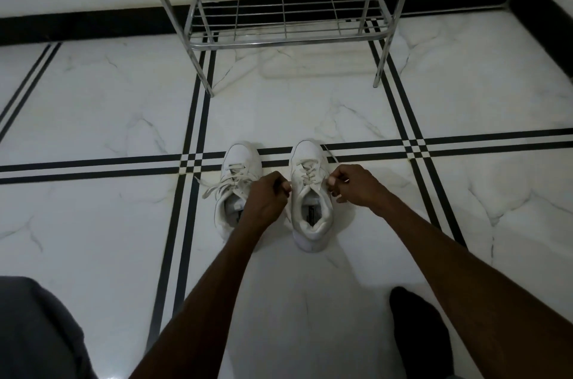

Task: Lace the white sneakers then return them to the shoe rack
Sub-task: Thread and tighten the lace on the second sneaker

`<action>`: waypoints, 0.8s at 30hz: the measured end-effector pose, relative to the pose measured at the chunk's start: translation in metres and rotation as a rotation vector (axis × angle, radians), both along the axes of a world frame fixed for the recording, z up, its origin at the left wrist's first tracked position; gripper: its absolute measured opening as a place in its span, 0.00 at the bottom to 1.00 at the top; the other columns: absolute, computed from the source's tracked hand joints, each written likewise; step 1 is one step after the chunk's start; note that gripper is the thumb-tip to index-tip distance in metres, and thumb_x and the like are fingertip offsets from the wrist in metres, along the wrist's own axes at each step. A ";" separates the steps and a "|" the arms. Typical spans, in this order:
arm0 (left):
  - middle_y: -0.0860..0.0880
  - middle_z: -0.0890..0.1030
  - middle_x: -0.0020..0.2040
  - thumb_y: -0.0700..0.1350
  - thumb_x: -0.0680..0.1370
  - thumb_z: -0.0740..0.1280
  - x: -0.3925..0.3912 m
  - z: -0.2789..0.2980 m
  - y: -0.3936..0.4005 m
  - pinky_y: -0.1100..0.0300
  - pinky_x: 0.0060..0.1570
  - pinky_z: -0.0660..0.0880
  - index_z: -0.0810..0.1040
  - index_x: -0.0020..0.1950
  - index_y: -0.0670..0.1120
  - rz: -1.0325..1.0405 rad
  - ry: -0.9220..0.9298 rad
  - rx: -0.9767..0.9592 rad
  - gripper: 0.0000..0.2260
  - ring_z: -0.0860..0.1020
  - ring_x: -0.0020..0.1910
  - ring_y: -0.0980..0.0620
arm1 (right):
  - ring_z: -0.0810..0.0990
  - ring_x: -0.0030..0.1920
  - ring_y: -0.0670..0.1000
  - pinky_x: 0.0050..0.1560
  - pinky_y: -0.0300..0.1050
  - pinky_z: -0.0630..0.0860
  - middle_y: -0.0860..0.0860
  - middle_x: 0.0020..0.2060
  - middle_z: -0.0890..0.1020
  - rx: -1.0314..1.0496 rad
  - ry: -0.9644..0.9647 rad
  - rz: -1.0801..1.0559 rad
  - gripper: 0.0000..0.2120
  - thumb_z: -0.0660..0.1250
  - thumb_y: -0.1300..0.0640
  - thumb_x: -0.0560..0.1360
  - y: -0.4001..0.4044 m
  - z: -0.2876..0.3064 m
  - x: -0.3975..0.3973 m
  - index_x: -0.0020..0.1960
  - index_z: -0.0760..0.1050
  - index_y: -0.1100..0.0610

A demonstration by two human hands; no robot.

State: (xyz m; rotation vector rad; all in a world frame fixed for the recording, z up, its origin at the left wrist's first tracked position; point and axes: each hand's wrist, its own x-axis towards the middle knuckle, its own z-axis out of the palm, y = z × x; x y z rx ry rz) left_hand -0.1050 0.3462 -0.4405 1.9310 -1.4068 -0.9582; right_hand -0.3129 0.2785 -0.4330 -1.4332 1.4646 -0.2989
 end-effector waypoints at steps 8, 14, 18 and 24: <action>0.44 0.87 0.50 0.48 0.85 0.57 0.007 0.035 -0.019 0.60 0.49 0.75 0.84 0.47 0.40 0.140 0.537 0.040 0.19 0.84 0.48 0.55 | 0.81 0.57 0.57 0.52 0.49 0.77 0.62 0.57 0.83 0.280 -0.470 -0.145 0.11 0.60 0.54 0.82 -0.024 0.040 0.004 0.50 0.77 0.59; 0.44 0.85 0.42 0.48 0.86 0.55 0.001 0.036 -0.032 0.59 0.51 0.78 0.79 0.43 0.42 0.169 0.727 -0.014 0.19 0.85 0.46 0.48 | 0.84 0.53 0.56 0.43 0.46 0.72 0.53 0.48 0.85 0.258 -0.679 -0.212 0.10 0.58 0.52 0.83 -0.025 0.046 0.017 0.47 0.74 0.54; 0.44 0.77 0.41 0.46 0.86 0.59 -0.005 0.028 -0.034 0.58 0.47 0.78 0.77 0.48 0.44 0.156 0.725 -0.048 0.12 0.78 0.41 0.50 | 0.81 0.45 0.49 0.39 0.43 0.70 0.53 0.47 0.81 0.144 -0.531 -0.107 0.10 0.61 0.57 0.82 -0.022 0.043 0.020 0.60 0.79 0.55; 0.48 0.78 0.41 0.43 0.84 0.60 -0.007 0.013 -0.039 0.52 0.51 0.75 0.78 0.65 0.47 -0.006 0.530 -0.065 0.12 0.77 0.39 0.54 | 0.82 0.43 0.48 0.35 0.41 0.72 0.56 0.51 0.85 0.091 -0.416 -0.051 0.23 0.62 0.69 0.79 -0.026 0.037 0.027 0.70 0.74 0.51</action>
